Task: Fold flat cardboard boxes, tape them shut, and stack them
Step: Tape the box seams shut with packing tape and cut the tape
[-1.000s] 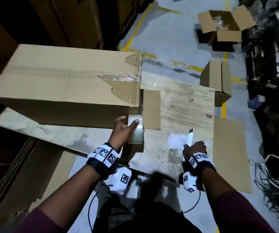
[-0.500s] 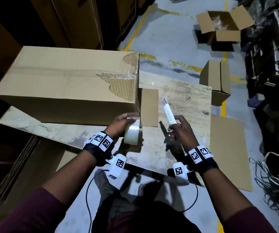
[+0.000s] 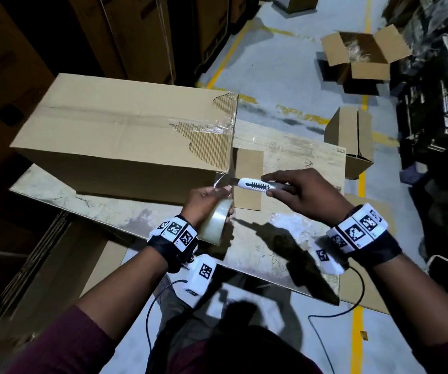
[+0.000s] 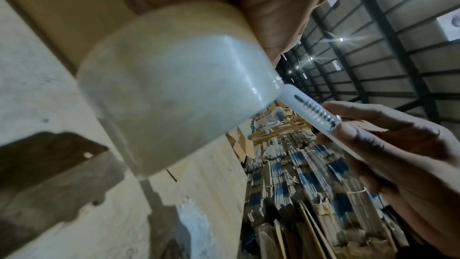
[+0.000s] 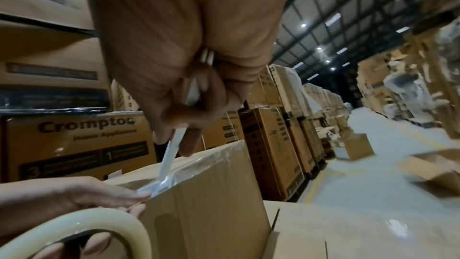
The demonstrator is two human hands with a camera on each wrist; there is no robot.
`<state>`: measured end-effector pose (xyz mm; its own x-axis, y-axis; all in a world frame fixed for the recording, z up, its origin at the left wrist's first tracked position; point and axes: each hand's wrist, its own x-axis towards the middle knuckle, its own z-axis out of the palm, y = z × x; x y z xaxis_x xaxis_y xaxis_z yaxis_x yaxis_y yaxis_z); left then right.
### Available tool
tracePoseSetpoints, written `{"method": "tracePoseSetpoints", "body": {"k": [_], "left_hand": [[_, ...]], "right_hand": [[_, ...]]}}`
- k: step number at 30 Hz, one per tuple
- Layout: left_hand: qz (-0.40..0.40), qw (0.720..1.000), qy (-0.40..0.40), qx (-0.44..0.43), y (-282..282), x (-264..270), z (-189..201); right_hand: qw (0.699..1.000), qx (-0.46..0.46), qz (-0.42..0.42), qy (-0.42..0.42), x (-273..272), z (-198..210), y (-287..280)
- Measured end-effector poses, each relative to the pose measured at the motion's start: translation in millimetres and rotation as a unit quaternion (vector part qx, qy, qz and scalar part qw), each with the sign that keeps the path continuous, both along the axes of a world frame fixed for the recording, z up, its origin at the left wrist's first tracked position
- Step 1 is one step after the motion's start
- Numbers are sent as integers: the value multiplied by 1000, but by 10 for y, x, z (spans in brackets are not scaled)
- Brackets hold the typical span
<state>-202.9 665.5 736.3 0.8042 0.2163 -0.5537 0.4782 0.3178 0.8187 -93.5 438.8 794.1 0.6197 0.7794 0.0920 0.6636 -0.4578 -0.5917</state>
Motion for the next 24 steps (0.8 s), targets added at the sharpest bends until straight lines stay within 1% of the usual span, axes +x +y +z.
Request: {"method": "tracePoseSetpoints", "body": {"k": [2, 4, 6, 8, 12, 15, 17, 19, 21, 23, 24], "left_hand": [[9, 999, -13, -41, -20, -23, 9], [13, 999, -12, -47, -26, -39, 4], [15, 999, -9, -45, -31, -58, 28], [14, 998, -15, -52, -36, -71, 60], [8, 999, -15, -48, -34, -97, 84], [3, 998, -9, -63, -16, -104, 72], [-3, 998, -4, -66, -6, -115, 62], [-10, 998, -3, -66, -1, -122, 62], [-13, 998, -5, -69, -3, -126, 77], [-15, 996, -12, -82, 16, -130, 91], [-20, 996, -14, -89, 31, -131, 96]], "right_hand": [[998, -24, 38, -54, 71, 106, 35], [989, -53, 80, -112, 115, 188, 97], [979, -74, 102, -158, 118, 266, 170], [973, -95, 111, -177, 103, 341, 240], [954, -176, 136, -198, 2, 445, 418], [941, -224, 135, -214, -62, 517, 509], [921, -272, 134, -244, -88, 564, 551], [889, -325, 146, -287, -120, 572, 601], [868, -360, 160, -304, -141, 516, 617], [866, -370, 159, -295, -120, 416, 548], [873, -367, 148, -284, -88, 362, 461]]}}
